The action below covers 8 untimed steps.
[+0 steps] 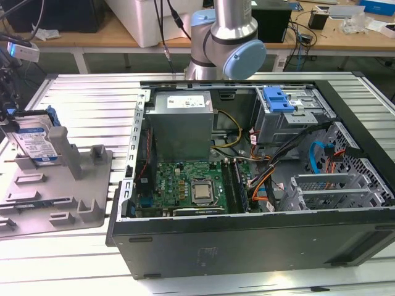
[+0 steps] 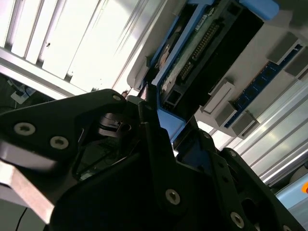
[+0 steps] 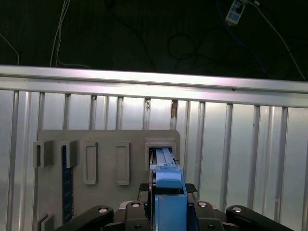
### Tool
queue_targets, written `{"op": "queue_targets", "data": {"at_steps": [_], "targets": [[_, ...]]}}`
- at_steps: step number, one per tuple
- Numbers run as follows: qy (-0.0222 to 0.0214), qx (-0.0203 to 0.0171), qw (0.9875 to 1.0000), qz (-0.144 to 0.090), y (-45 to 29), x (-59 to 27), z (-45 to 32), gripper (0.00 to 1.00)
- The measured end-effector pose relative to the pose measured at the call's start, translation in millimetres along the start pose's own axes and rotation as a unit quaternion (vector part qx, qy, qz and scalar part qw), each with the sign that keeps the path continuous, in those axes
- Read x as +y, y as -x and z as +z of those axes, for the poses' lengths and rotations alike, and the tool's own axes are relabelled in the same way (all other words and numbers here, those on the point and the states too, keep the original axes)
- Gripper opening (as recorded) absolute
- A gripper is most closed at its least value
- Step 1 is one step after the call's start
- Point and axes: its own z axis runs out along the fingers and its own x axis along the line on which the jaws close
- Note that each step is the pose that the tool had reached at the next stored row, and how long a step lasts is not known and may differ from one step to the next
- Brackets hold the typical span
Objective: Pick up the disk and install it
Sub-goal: 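Pick up the disk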
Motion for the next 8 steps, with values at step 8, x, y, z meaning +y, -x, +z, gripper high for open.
{"op": "queue_targets", "data": {"at_steps": [8], "targets": [[-0.0001, -0.0001, 1.0, 0.0, 0.0, -0.1, 1.0, 0.36]]}}
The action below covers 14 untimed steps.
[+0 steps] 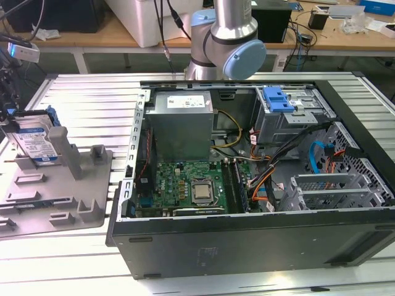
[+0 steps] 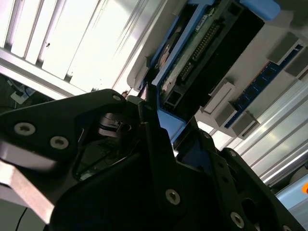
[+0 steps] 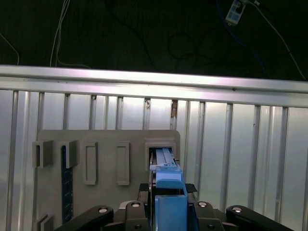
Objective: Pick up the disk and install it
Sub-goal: 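Pick up the disk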
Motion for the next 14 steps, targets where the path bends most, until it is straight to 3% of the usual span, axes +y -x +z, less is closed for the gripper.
{"op": "queue_targets", "data": {"at_steps": [6, 14], "targets": [[-0.0006, -0.0001, 1.0, 0.0, 0.1, 0.0, -3.2, 0.36], [-0.0033, 0.0002, 1.0, 0.0, 1.7, 0.1, -17.7, 0.36]]}}
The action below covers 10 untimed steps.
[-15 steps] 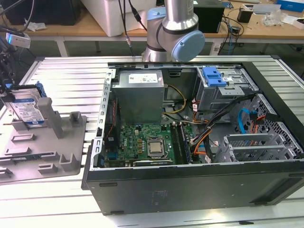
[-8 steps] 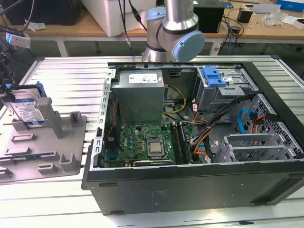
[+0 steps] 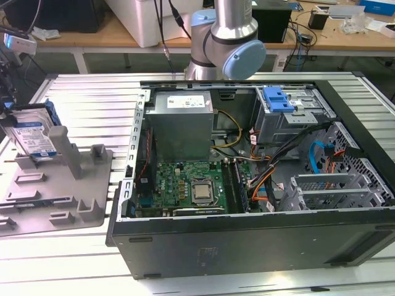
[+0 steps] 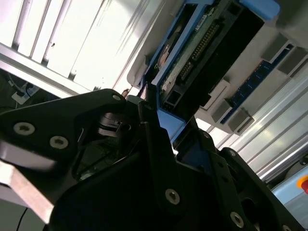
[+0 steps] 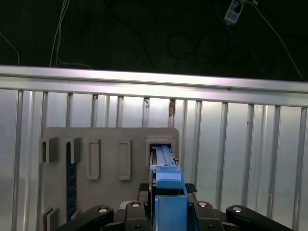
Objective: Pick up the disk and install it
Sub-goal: 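Pick up the disk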
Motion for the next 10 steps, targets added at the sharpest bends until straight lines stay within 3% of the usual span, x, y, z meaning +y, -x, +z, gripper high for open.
{"op": "queue_targets", "data": {"at_steps": [10], "targets": [[-0.0027, 0.0002, 1.0, 0.0, 2.4, -0.2, -21.3, 0.36]]}}
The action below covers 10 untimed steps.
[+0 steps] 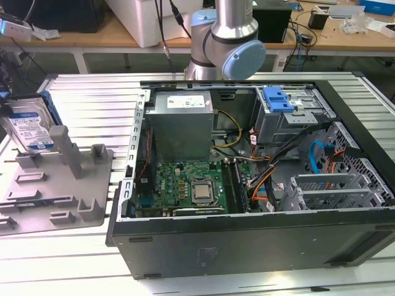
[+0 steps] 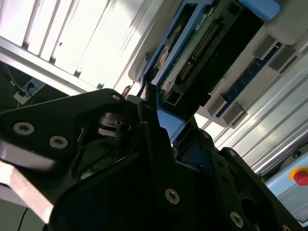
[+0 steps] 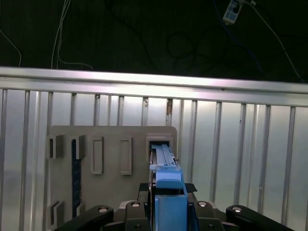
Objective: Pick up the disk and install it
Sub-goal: 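Pick up the disk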
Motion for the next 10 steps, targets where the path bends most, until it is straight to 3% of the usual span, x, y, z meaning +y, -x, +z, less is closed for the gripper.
{"op": "queue_targets", "data": {"at_steps": [10], "targets": [[-0.0019, 0.0001, 1.0, 0.0, 1.5, -0.2, -27.0, 0.36]]}}
